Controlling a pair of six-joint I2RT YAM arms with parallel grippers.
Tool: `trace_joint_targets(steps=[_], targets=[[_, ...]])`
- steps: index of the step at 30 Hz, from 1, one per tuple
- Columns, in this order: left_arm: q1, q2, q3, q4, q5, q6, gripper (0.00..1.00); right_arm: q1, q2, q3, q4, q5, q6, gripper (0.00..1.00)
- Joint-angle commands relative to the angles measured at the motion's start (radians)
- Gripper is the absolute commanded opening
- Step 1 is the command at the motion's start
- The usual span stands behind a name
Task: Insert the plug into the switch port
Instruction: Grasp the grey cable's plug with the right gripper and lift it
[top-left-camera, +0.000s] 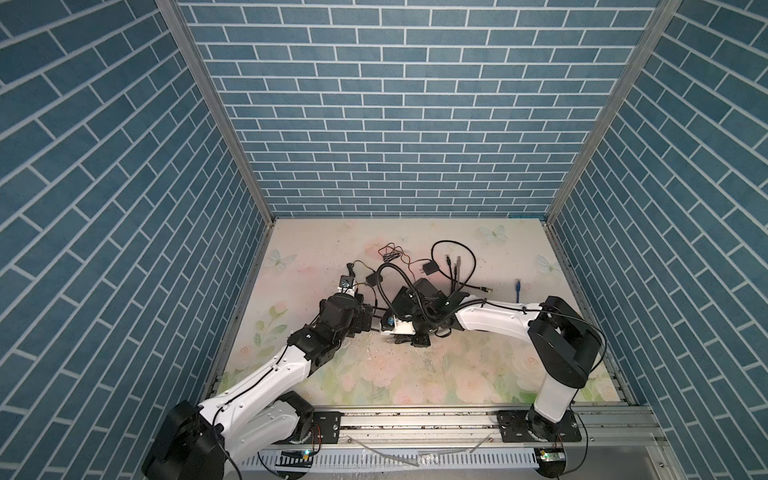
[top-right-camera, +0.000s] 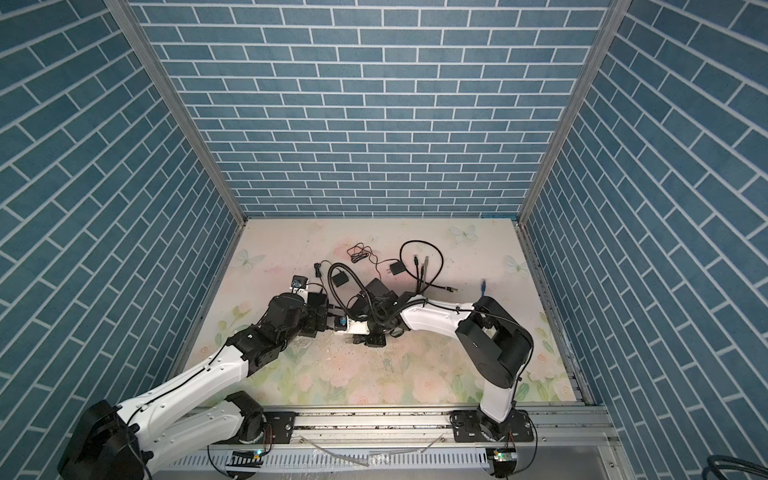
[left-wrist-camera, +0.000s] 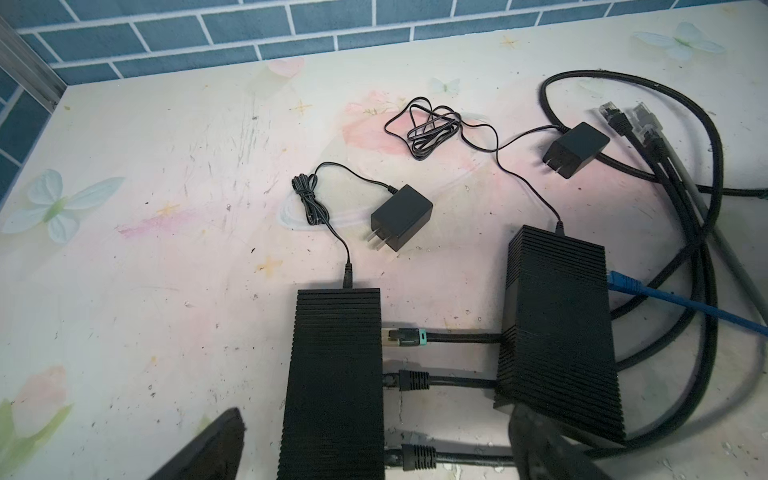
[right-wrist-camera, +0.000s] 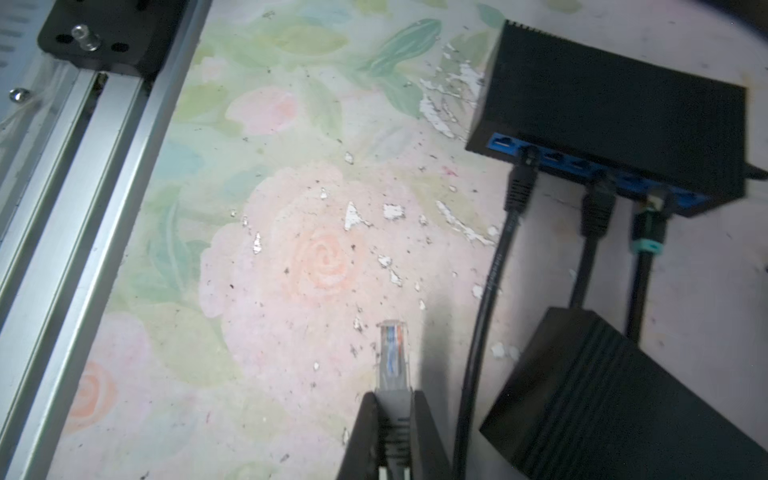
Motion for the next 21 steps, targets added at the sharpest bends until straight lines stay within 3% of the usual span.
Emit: trace_joint_targets(steps=[1,8,21], targets=[[0.005,0.024,0.028,0.014,0.048,0.047,1.0,-0.041,-0.057,-0.077,0.039,0.064,0.125,0.0],[-0.032,0.186,0.09,0.014,0.15,0.064,1.0,-0.142,-0.138,-0.171,0.087,0.168,0.28,0.0],[-0.232,0.489,0.296,-0.012,0.067,0.133,1.0,-0.199,-0.151,-0.219,0.139,0.328,0.474,0.0]])
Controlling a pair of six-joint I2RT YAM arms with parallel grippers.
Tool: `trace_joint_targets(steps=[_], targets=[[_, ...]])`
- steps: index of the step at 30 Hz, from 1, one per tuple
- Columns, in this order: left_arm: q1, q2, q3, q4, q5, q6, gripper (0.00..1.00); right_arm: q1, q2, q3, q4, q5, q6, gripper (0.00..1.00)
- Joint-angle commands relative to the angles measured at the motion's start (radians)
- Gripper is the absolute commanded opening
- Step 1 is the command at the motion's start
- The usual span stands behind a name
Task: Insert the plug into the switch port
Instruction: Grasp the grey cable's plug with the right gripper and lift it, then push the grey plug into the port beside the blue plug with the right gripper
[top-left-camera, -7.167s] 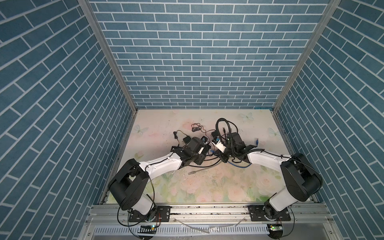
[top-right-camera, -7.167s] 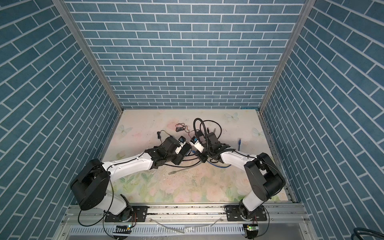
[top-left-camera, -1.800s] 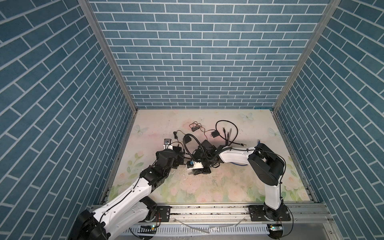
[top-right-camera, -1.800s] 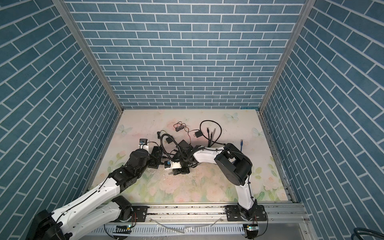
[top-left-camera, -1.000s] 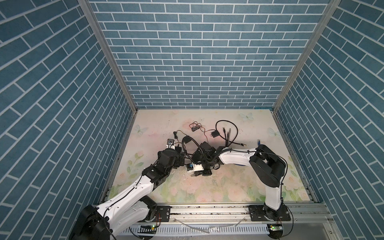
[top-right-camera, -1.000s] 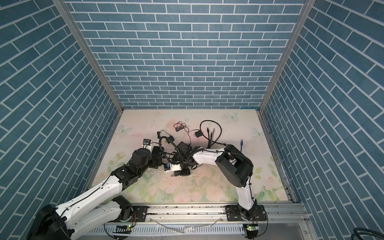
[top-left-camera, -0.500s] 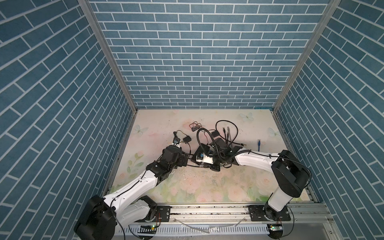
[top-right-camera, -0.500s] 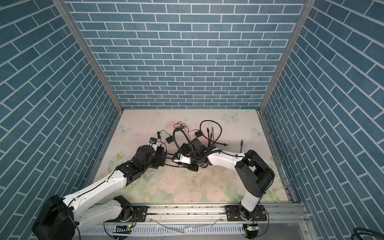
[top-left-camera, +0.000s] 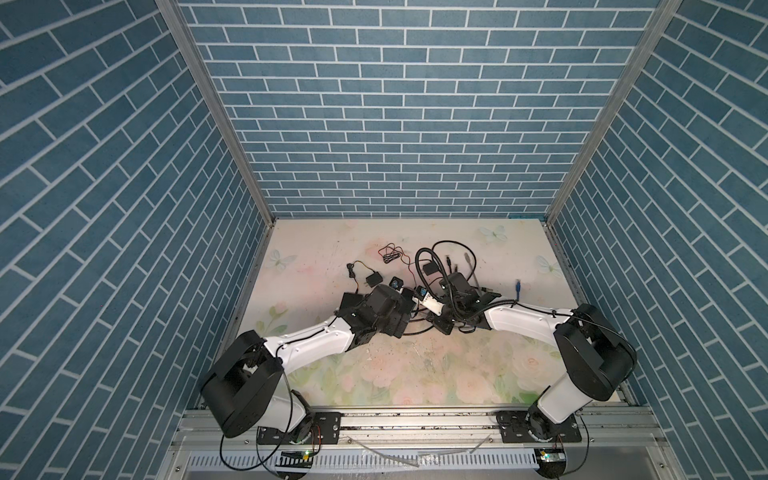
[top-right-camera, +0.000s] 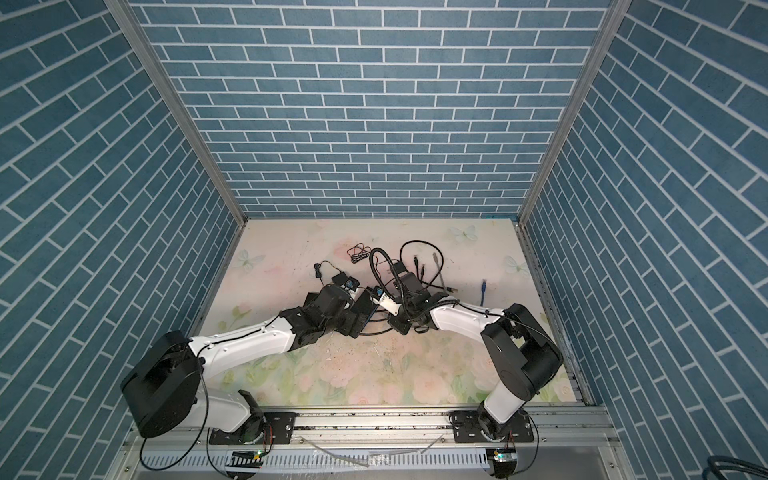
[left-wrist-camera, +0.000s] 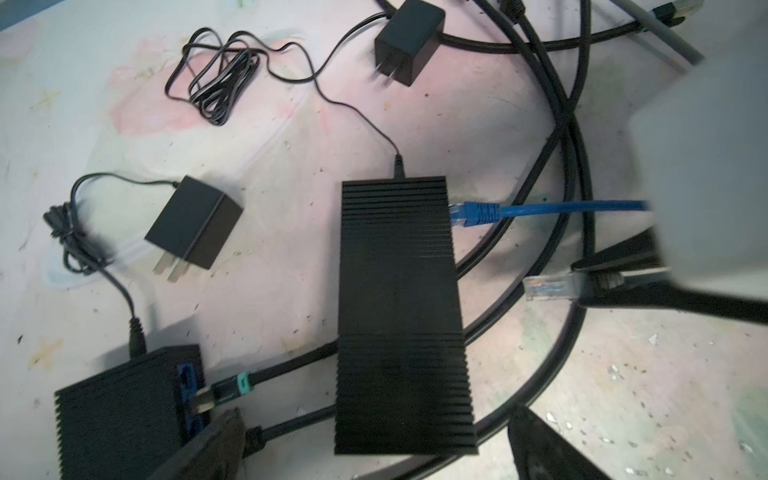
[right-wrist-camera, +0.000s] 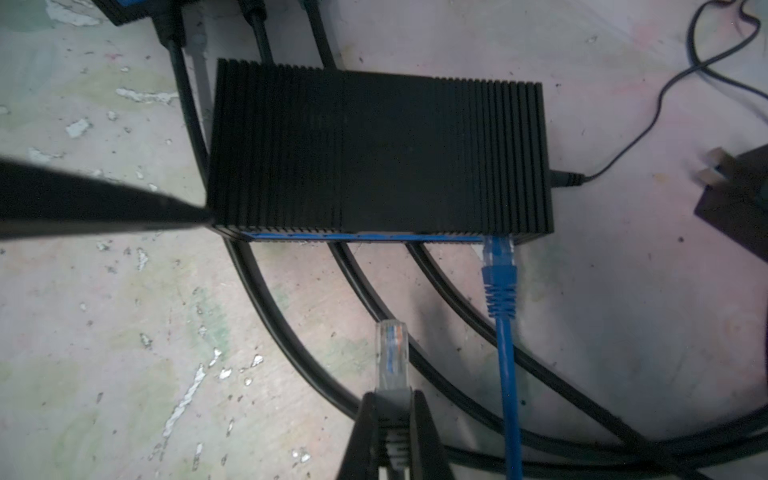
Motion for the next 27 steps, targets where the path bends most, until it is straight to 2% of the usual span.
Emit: trace_joint_targets(steps=[1,7,13,27], targets=[[-0.027,0.051,0.046,-0.025,-0.036,0.036,1.0,-0.016,-0.022,-0.036,0.035,0.055,0.091,0.0],[-0.027,0.113,0.088,-0.056,-0.037,0.034,1.0,-0.033,-0.038,-0.055,0.067,0.02,0.116,0.0],[-0.027,0.136,0.069,-0.031,-0.002,0.01,0.99,-0.041,-0.03,-0.054,0.113,-0.024,0.149,0.0],[-0.024,0.157,-0.077,0.18,0.036,-0.025,0.93,-0.041,0.045,-0.058,0.209,-0.125,0.184,0.0]])
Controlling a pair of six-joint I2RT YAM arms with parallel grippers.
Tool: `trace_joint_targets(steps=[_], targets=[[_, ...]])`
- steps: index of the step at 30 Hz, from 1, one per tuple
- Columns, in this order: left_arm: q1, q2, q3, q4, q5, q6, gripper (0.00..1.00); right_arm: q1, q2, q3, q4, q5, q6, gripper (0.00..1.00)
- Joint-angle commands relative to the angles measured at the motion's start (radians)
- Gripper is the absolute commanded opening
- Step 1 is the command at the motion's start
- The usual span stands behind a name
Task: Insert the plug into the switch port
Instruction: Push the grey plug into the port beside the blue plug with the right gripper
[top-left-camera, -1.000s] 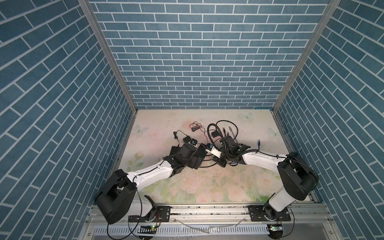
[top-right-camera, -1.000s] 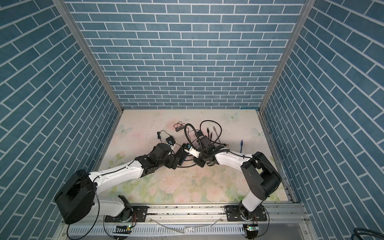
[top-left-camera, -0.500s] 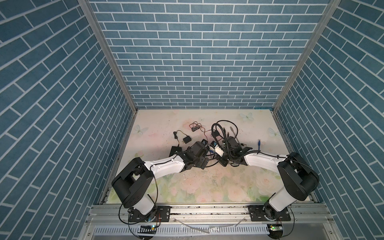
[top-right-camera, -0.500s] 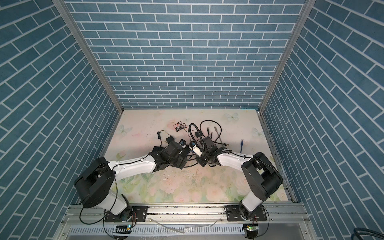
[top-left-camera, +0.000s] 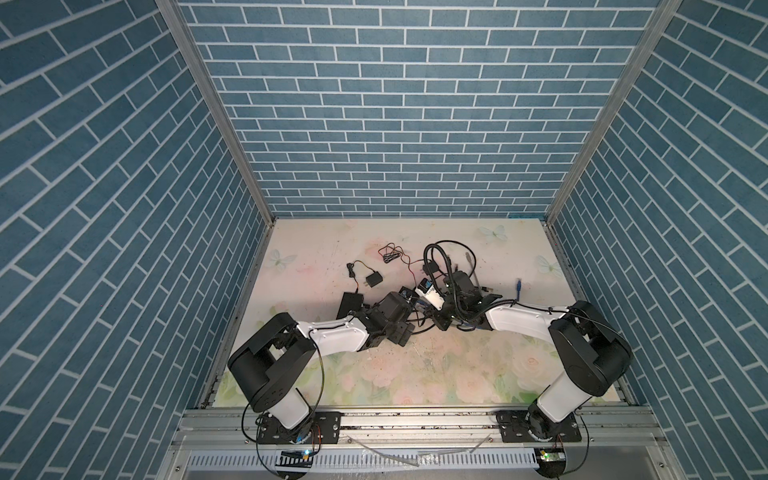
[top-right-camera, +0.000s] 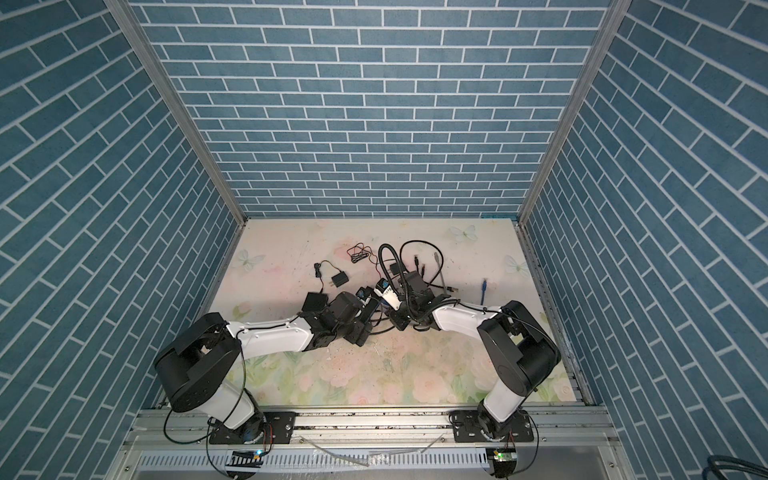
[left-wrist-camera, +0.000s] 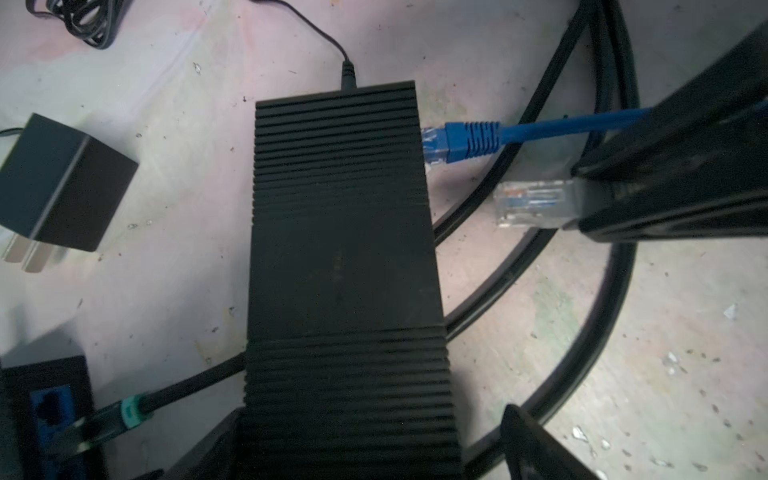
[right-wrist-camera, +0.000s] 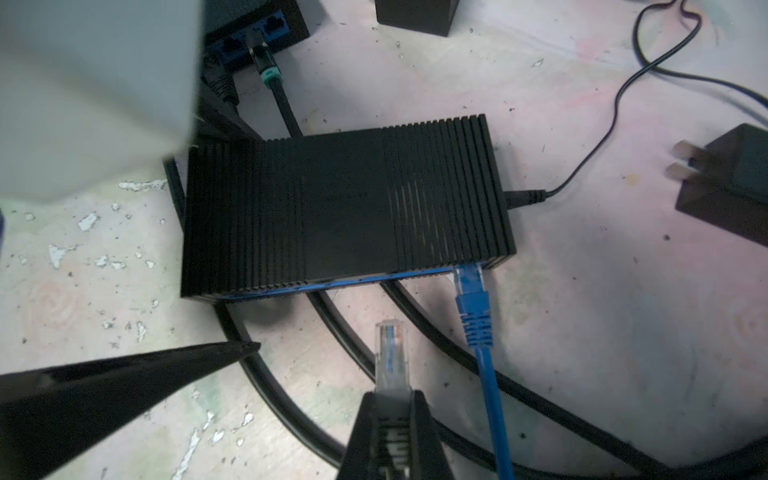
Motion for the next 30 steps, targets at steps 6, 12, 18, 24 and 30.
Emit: trace_joint_targets(steps=[6,12,18,24,30], targets=[[0.001,0.018,-0.079,0.153,0.001,-0.025,0.89,-0.002,0.037,-0.024,0.058,-0.059,0.06,0.0],[0.002,0.031,-0.106,0.217,0.005,-0.031,0.74,0.006,0.055,-0.017,0.061,-0.087,0.065,0.0],[0.002,0.038,-0.11,0.234,0.007,-0.034,0.7,0.015,0.064,-0.019,0.067,-0.078,0.073,0.0],[0.002,0.034,-0.108,0.232,0.003,-0.033,0.67,0.017,0.081,-0.004,0.038,-0.04,0.062,0.0],[0.002,0.034,-0.102,0.231,0.018,-0.027,0.64,0.022,0.083,-0.008,0.066,-0.059,0.056,0.0]])
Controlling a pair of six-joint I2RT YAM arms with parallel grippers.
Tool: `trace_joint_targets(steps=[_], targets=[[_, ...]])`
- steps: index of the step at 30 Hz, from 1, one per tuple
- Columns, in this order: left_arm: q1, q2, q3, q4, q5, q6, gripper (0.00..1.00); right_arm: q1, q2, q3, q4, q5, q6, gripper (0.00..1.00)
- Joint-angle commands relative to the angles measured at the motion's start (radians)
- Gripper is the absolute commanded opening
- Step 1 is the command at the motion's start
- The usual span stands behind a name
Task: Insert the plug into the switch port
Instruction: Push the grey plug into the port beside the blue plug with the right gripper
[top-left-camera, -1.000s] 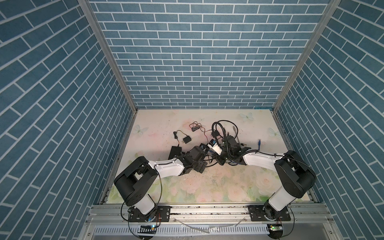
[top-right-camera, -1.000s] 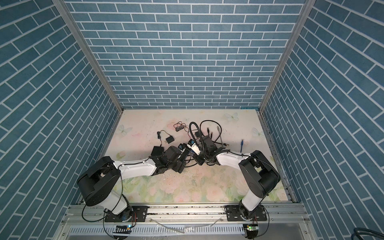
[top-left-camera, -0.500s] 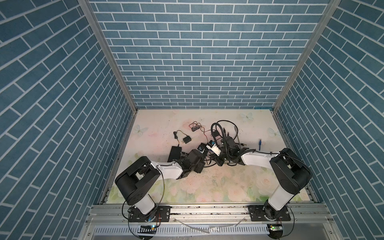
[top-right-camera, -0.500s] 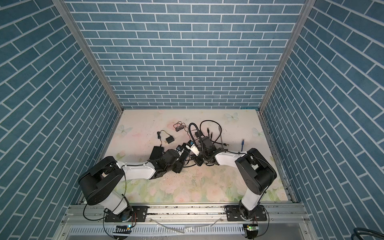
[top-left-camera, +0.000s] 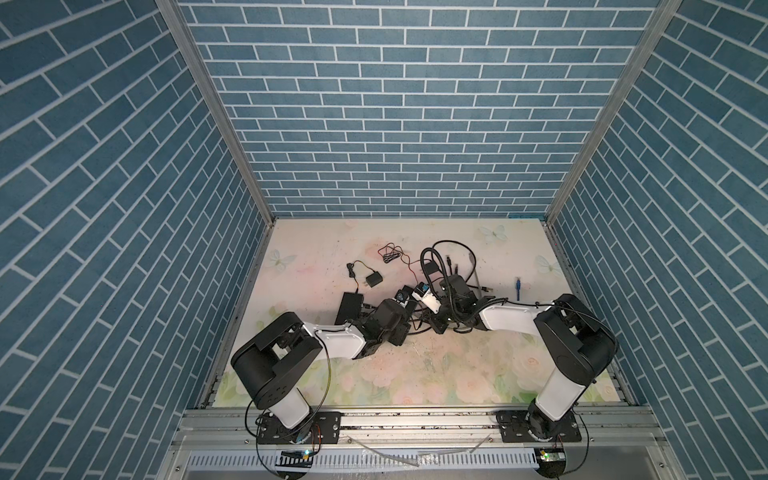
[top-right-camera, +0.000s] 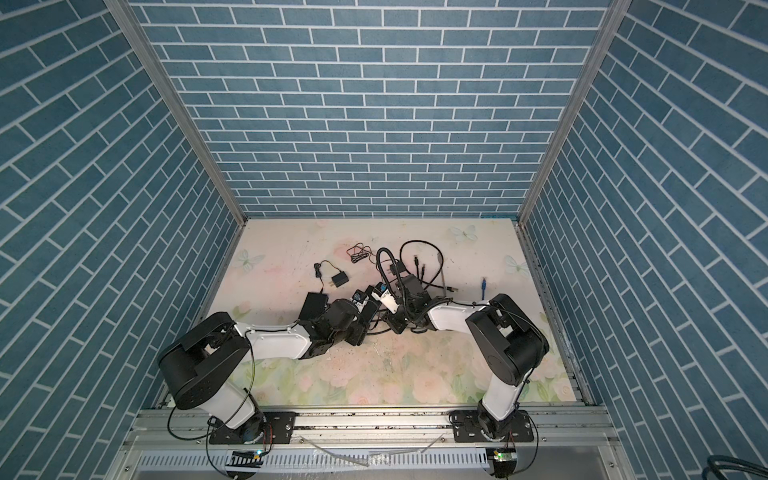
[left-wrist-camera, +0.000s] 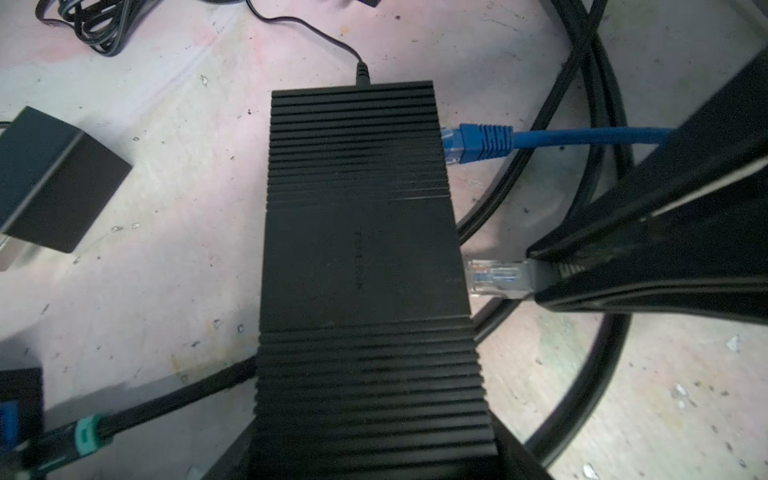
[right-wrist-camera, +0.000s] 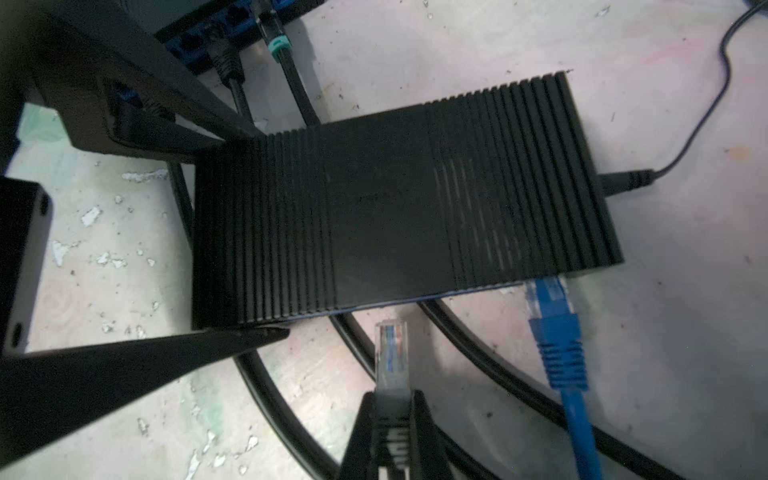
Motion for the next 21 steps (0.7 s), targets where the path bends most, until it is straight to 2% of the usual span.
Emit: trace_joint_targets(steps=[1,15,21], targets=[[0.0,0.014,-0.001,0.0,0.015,0.004,0.64,0.008,0.005,-0.003,0.023,-0.005,0.028,0.0],[0.0,0.005,-0.004,0.003,0.073,0.018,0.58,0.01,0.018,0.02,0.067,-0.022,0.02,0.0],[0.0,0.004,-0.002,0.012,0.126,0.023,0.55,0.018,0.004,-0.018,0.193,-0.034,0.014,0.0]])
